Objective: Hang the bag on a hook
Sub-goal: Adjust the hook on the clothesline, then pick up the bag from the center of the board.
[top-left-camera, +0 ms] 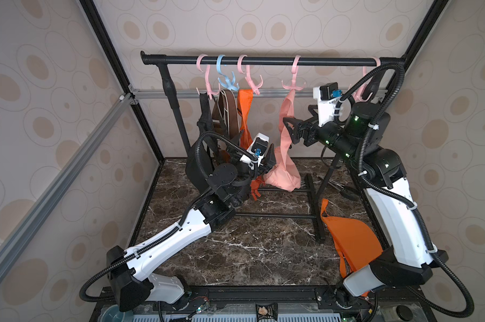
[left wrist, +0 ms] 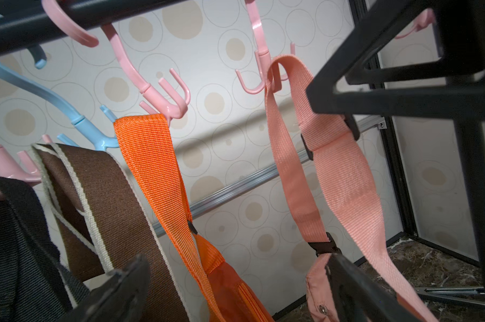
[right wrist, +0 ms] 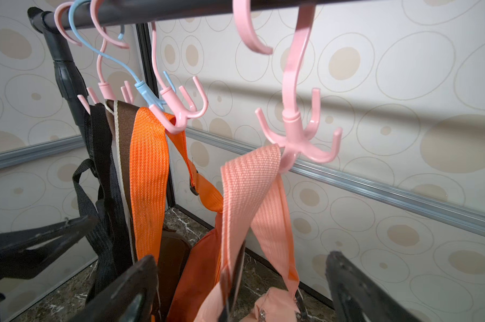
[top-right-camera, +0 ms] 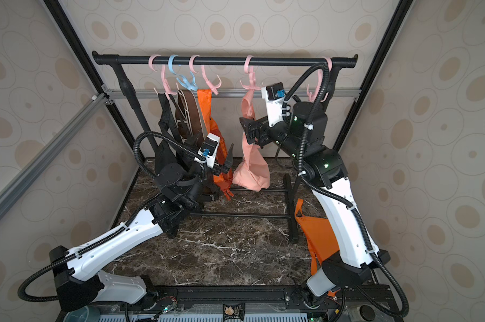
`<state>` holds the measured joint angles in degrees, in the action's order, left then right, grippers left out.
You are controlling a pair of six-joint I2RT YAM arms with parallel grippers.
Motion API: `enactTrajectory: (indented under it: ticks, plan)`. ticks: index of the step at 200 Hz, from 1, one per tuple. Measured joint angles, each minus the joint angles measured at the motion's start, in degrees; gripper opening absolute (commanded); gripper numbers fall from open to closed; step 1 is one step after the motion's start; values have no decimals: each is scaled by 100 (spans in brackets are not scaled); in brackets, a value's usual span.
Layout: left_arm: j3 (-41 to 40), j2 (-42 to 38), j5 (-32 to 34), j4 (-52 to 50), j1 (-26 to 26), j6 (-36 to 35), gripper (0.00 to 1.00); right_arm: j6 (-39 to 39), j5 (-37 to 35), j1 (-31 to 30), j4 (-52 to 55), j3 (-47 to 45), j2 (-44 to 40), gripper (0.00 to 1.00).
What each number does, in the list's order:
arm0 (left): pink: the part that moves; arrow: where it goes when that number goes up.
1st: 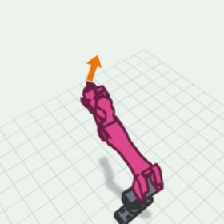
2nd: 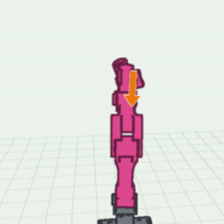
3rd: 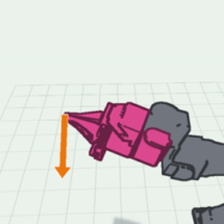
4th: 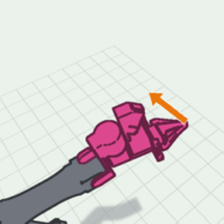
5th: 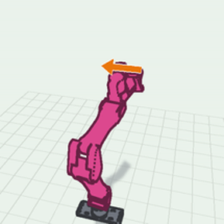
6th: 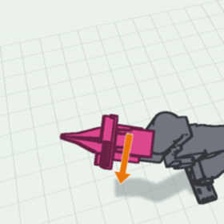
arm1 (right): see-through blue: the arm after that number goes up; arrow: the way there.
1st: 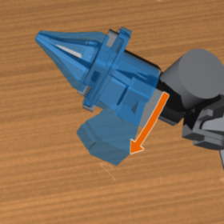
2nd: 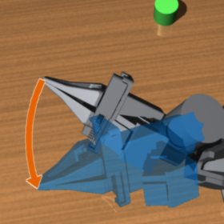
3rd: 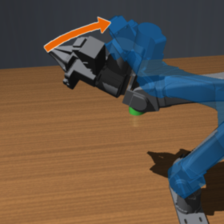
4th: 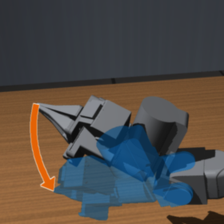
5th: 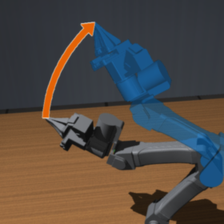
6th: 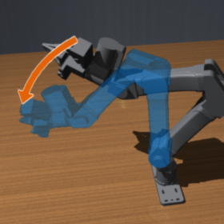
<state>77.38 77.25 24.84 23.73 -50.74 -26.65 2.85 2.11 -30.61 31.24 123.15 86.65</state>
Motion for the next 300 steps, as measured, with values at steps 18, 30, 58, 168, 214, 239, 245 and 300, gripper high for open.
enactTrajectory:
  ticks: [18, 30, 58, 168, 214, 239, 245, 300]
  plan:
    - [-107, -87, 26, -90, -2, 31, 100, -46, -83, -42, -72, -490, -367, 98]
    - [-195, -170, 44, -162, -2, 55, 100, -94, -151, -83, -83, -772, -610, 99]
    - [-533, -476, 70, -286, -7, 186, 100, -249, -612, -302, -249, -1506, -1355, 98]
    - [-1582, -1121, 107, -855, -525, 831, 100, -1803, -4435, -433, 667, -5318, -4478, 95]
    - [-2065, -1513, 146, -1106, -553, 1093, 100, -2798, -4402, -393, 1281, -6848, -4087, 93]
    - [-2323, -1655, 170, -1204, -553, 1104, 100, -3084, -3873, 31, 942, -7418, -3547, 88]
    - [-2371, -1674, 175, -1222, -553, 1104, 100, -3169, -3692, 210, 848, -7519, -3405, 86]
    - [-2688, -1768, 232, -1224, -553, 1082, 100, -3410, -2796, 1145, -129, -7969, -2361, 67]
